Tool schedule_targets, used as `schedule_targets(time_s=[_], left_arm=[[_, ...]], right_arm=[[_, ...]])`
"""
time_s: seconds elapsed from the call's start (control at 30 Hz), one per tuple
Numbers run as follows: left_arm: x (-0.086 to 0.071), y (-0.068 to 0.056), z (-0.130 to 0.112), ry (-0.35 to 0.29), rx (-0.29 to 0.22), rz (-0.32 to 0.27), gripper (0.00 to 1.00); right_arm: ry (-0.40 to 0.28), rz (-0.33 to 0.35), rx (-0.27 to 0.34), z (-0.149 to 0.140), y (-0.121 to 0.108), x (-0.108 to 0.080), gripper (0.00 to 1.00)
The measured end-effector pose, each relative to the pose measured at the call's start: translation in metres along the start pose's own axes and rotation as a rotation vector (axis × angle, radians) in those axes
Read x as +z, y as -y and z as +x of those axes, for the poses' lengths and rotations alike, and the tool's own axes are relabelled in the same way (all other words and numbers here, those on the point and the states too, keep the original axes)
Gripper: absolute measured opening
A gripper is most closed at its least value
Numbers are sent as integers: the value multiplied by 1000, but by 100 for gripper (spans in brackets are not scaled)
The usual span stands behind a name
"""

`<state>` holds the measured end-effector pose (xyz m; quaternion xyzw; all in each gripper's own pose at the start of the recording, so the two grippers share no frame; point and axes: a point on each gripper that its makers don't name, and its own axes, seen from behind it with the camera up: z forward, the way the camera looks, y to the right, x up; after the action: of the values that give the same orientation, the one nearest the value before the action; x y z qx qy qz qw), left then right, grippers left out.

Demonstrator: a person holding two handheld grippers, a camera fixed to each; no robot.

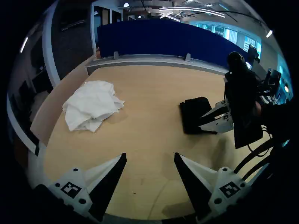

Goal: Fold towel

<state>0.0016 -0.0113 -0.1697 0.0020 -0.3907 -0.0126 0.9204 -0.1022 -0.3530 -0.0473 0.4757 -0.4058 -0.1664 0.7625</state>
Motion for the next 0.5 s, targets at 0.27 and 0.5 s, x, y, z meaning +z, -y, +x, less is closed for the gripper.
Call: schedule_targets(time_s=[0.27,0.5], left_arm=[[0,-1,-3,2,5,1,95],[-1,0,-3,2,1,3,95]], right_arm=[[-19,-27,-14,-4,-4,-13,97],[-42,-85,27,-10,-17,-30,97]])
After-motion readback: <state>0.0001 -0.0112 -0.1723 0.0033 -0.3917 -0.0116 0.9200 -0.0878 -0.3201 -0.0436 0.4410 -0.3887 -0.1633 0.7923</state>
